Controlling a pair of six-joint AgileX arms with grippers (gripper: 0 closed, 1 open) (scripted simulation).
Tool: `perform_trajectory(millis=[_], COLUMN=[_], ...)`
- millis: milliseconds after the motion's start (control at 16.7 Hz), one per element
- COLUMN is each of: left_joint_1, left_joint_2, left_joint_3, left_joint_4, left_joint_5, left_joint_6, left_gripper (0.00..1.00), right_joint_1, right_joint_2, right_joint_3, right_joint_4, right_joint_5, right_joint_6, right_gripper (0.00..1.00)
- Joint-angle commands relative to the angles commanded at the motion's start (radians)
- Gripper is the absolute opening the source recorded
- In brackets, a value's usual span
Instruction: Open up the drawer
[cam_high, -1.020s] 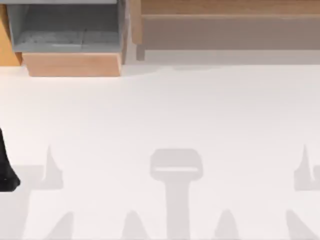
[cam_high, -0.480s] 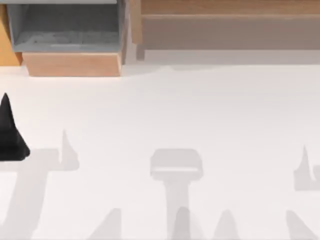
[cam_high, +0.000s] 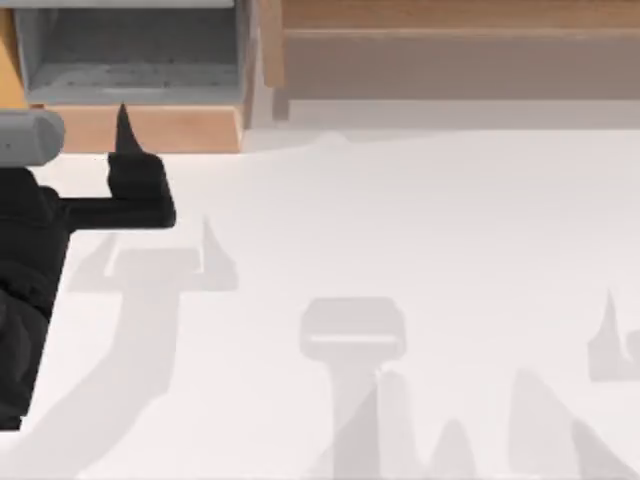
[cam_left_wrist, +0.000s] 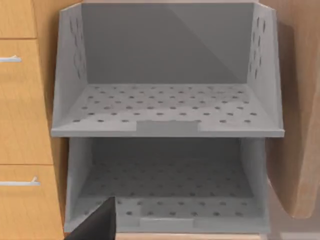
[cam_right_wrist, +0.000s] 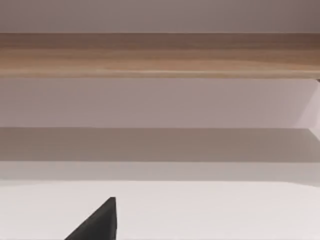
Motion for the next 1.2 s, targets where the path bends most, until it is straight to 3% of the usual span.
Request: perform_trajectory(millis=[180, 600, 840, 1200], left_joint_1=[-0.057, -0.032, 0.093, 0.400], left_joint_2=[0.061, 0.083, 0.224, 0.595], left_joint_3=[0.035, 0.043, 0.103, 0.261], left_joint_4=[0.033, 0.045, 0.116, 0.303], left_joint_5=[-0.056, -0.036, 0.082, 0.397], left_joint_6=[0.002, 0.032, 0.197, 0.609], left_gripper=[1.00, 1.00, 1.00, 1.00], right_joint_1=[0.000, 0.000, 0.000, 0.000], right_joint_2=[0.000, 0.000, 0.000, 0.000], right_joint_3=[0.000, 0.000, 0.000, 0.000], right_joint_4=[0.000, 0.000, 0.000, 0.000], right_joint_5=[0.000, 0.000, 0.000, 0.000], right_joint_6=[0.000, 0.000, 0.000, 0.000], right_gripper=[1.00, 1.00, 1.00, 1.00])
